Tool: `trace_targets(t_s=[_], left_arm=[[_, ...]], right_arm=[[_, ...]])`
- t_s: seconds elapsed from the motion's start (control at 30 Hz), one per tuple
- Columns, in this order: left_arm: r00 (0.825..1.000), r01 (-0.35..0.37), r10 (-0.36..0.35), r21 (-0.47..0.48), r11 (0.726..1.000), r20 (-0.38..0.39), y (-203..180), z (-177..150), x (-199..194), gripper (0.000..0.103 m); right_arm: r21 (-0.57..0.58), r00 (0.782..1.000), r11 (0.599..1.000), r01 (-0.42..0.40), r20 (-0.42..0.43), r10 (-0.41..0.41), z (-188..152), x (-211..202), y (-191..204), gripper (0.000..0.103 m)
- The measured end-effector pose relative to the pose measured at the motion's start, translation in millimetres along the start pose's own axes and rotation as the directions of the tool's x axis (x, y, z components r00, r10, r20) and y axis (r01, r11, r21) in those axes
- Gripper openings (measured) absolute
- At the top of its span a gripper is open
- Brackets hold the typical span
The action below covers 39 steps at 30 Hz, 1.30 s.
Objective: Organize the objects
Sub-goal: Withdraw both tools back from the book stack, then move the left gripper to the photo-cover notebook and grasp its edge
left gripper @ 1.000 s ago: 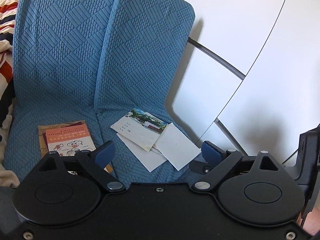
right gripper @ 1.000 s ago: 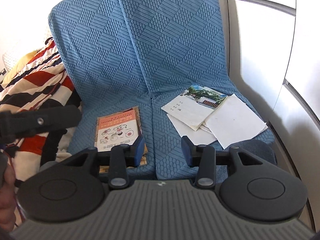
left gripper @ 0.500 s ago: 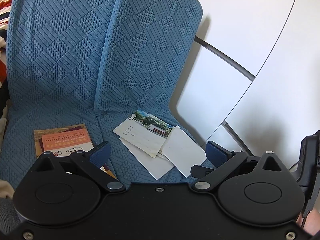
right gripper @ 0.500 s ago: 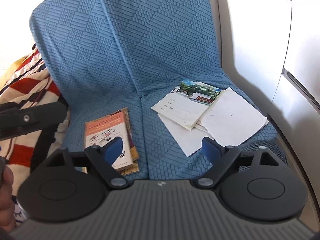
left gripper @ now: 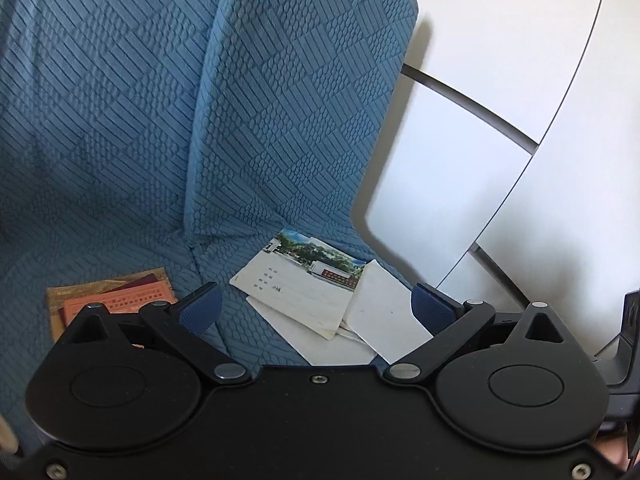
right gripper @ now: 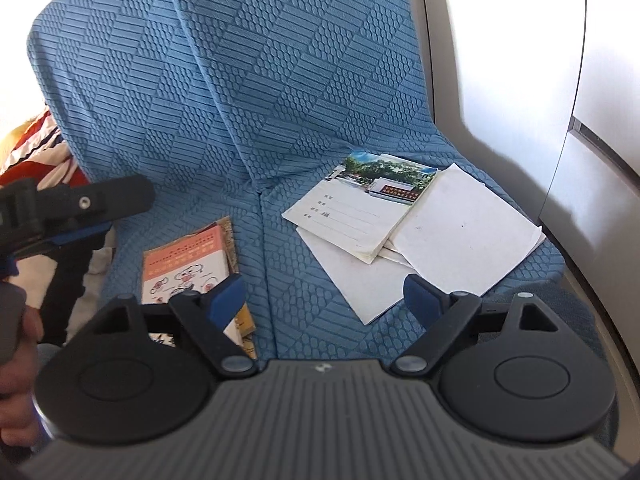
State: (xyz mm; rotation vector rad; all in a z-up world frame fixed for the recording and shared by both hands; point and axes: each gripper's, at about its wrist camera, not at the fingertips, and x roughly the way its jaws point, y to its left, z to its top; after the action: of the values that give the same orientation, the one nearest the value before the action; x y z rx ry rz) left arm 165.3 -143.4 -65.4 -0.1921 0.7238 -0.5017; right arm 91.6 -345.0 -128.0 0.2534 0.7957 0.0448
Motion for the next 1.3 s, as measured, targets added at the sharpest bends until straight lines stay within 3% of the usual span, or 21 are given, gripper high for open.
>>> trace_targets(t_s=[0.17, 0.43, 0.57, 0.73, 0.9, 1.17, 1.3], left_arm=[[0.999, -0.036, 0.036, -0.013, 0.999, -0.012, 15, -3, 31, 0.101], [0.997, -0.029, 0.027, -0.028, 0.999, -0.073, 39, -5, 80, 0.101], [0.992, -0.101, 0.102, 0.014, 0.995, -0.076, 48, -2, 98, 0.101], [0.986, -0.138, 0.141, 0.036, 0.990, -0.090, 61, 4, 121, 0.101], [0.985, -0.126, 0.125, -0.003, 0.992, -0.122, 72, 11, 143, 0.101], [0.973, -0.159, 0.153, -0.022, 0.987, -0.175, 92, 20, 179, 0.101], [0.958, -0.177, 0.171, -0.002, 0.984, -0.232, 103, 24, 203, 0.100]], right_arm=[[0.003, 1.000, 1.000, 0.014, -0.005, -0.014, -3, 22, -4, 0.088], [0.005, 0.999, 0.999, 0.037, -0.012, -0.037, -5, 58, -10, 0.088], [0.020, 0.999, 0.999, 0.041, -0.026, -0.040, -3, 76, -15, 0.088], [0.023, 0.998, 0.998, 0.051, -0.034, -0.050, 1, 96, -20, 0.088], [0.040, 0.999, 0.999, 0.029, -0.023, -0.028, 6, 111, -22, 0.088], [0.082, 0.999, 0.996, 0.035, -0.014, -0.034, 15, 133, -25, 0.087], [0.112, 0.999, 0.993, 0.034, -0.028, -0.031, 21, 146, -29, 0.087]])
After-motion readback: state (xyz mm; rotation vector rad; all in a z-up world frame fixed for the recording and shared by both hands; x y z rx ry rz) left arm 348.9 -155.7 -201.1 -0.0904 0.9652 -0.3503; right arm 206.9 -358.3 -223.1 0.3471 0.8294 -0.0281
